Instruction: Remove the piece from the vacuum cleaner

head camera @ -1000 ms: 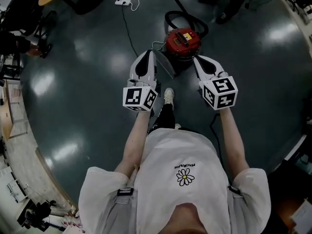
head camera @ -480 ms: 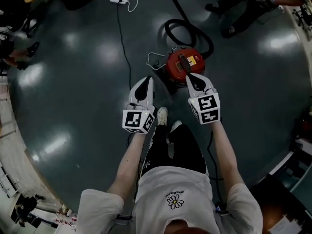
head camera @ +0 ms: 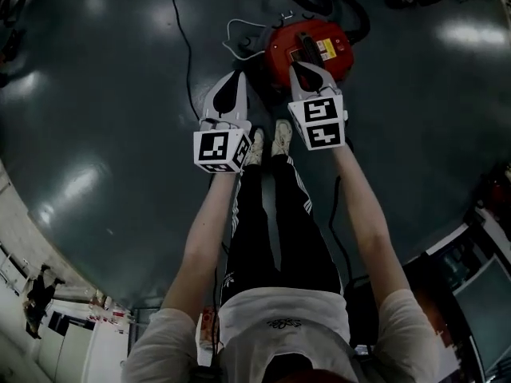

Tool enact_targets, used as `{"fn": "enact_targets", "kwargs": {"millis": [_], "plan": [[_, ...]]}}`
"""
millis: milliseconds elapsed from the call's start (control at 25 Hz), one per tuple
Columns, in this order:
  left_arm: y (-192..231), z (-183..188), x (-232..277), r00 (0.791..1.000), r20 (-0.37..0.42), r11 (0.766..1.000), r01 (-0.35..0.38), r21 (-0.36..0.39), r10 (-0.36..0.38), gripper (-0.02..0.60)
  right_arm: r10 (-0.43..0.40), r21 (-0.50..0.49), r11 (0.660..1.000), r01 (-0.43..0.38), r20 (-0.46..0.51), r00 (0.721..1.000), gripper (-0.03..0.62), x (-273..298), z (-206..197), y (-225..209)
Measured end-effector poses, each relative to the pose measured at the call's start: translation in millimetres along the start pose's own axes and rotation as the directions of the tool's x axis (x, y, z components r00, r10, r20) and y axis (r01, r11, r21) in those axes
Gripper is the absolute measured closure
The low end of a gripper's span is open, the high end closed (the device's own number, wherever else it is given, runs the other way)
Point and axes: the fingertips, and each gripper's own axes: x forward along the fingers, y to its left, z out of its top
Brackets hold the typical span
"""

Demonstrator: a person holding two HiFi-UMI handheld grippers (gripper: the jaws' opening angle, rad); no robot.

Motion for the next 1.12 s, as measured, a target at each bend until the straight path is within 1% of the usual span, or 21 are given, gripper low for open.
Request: {"fn": "enact_targets", "kwargs": {"millis": [80, 200, 320, 400, 480, 560, 640, 680, 720, 760, 800, 840, 880, 1000, 1120], "plan": [[10, -29, 6, 0.999, -0.050, 1.000, -0.017, -0.014, 0.017, 0.581, 0.008, -0.027, 1.000, -0.010, -0.054, 0.998, 0.571, 20, -22, -1], [22, -69, 10, 0.991, -0.130, 0.999, -0.046, -0.026, 0.042, 0.581, 0.013, -0.086, 0.996, -0.026, -0.144, 0.990, 0.570, 47, -53, -4], [31, -95, 10, 0.980, -0.188, 0.997, -0.070, -0.042, 0.061, 0.581, 0.011, -0.123, 0.992, -0.038, -0.217, 0.976, 0.571, 68, -71, -6], [37, -107, 9, 0.973, -0.221, 0.995, -0.084, -0.057, 0.070, 0.581, 0.020, -0.121, 0.991, -0.055, -0.275, 0.961, 0.571, 81, -80, -6], [39, -118, 7, 0.963, -0.261, 0.993, -0.093, -0.070, 0.072, 0.581, 0.045, -0.097, 0.992, -0.084, -0.353, 0.935, 0.570, 87, -93, -3], [39, -130, 6, 0.949, -0.308, 0.992, -0.097, -0.082, 0.068, 0.581, 0.066, -0.052, 0.994, -0.095, -0.403, 0.913, 0.571, 89, -97, -2], [42, -143, 8, 0.932, -0.355, 0.987, -0.117, -0.110, 0.071, 0.581, 0.074, -0.035, 0.995, -0.098, -0.428, 0.901, 0.571, 95, -88, -3], [44, -151, 9, 0.924, -0.376, 0.981, -0.134, -0.138, 0.073, 0.499, 0.076, -0.044, 0.993, -0.106, -0.445, 0.892, 0.571, 98, -85, -4], [47, -158, 10, 0.915, -0.396, 0.973, -0.154, -0.171, 0.075, 0.472, 0.078, -0.055, 0.992, -0.117, -0.466, 0.881, 0.571, 99, -86, -3], [49, -165, 11, 0.907, -0.414, 0.964, -0.176, -0.200, 0.080, 0.463, 0.080, -0.064, 0.990, -0.127, -0.487, 0.870, 0.571, 100, -87, -3], [52, -171, 12, 0.898, -0.431, 0.956, -0.199, -0.216, 0.089, 0.448, 0.082, -0.065, 0.989, -0.133, -0.504, 0.860, 0.571, 100, -90, -2], [54, -176, 12, 0.888, -0.448, 0.951, -0.218, -0.221, 0.099, 0.446, 0.084, -0.060, 0.989, -0.134, -0.517, 0.852, 0.571, 98, -92, -1], [57, -179, 13, 0.879, -0.464, 0.948, -0.231, -0.220, 0.107, 0.440, 0.085, -0.052, 0.990, -0.131, -0.526, 0.847, 0.571, 97, -94, 0], [61, -189, 19, 0.857, -0.502, 0.939, -0.258, -0.228, 0.114, 0.426, 0.076, -0.049, 0.992, -0.120, -0.527, 0.847, 0.572, 96, -96, 2], [64, -201, 28, 0.835, -0.542, 0.934, -0.263, -0.240, 0.096, 0.426, 0.075, -0.057, 0.991, -0.124, -0.530, 0.845, 0.572, 95, -98, 1]]}}
